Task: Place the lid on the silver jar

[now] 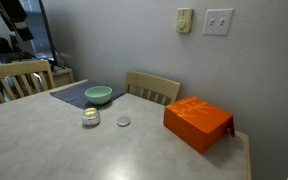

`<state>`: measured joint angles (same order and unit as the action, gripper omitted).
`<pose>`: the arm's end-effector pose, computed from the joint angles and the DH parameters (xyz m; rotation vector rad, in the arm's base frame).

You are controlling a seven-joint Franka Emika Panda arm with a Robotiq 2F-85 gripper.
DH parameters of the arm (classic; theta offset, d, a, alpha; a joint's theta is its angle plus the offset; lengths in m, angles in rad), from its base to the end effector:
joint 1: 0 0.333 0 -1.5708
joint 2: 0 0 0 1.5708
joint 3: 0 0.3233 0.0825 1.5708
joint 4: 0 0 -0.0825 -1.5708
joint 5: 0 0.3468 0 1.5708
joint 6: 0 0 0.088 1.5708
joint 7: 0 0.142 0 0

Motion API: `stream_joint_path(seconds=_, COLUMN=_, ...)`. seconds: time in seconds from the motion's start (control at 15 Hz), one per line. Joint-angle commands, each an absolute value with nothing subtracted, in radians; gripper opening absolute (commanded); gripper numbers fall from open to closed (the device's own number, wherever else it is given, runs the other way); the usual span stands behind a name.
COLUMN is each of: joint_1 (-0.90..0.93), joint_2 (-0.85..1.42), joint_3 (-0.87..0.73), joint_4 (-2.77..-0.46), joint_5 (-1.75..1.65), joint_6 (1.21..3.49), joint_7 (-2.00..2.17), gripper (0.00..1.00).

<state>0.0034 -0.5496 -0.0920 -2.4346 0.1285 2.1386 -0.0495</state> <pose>0.3771 -0.0275 0.5078 -2.9656 0.1294 -0.3885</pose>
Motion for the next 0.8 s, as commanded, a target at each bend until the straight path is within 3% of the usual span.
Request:
stream_joint_path(seconds=0.0, joint_1=0.017, joint_2=-0.374, joint_3=-0.121, joint_4=-2.293, joint_5=0.169, joint_6=2.07, joint_7=-0.101, gripper=1.0)
stream_joint_path(seconds=0.73, joint_1=-0.026, joint_2=0.142, joint_3=-0.102, joint_4=-1.895, joint_5=0.258, joint_6=2.009, joint_7=-0.13, gripper=1.0)
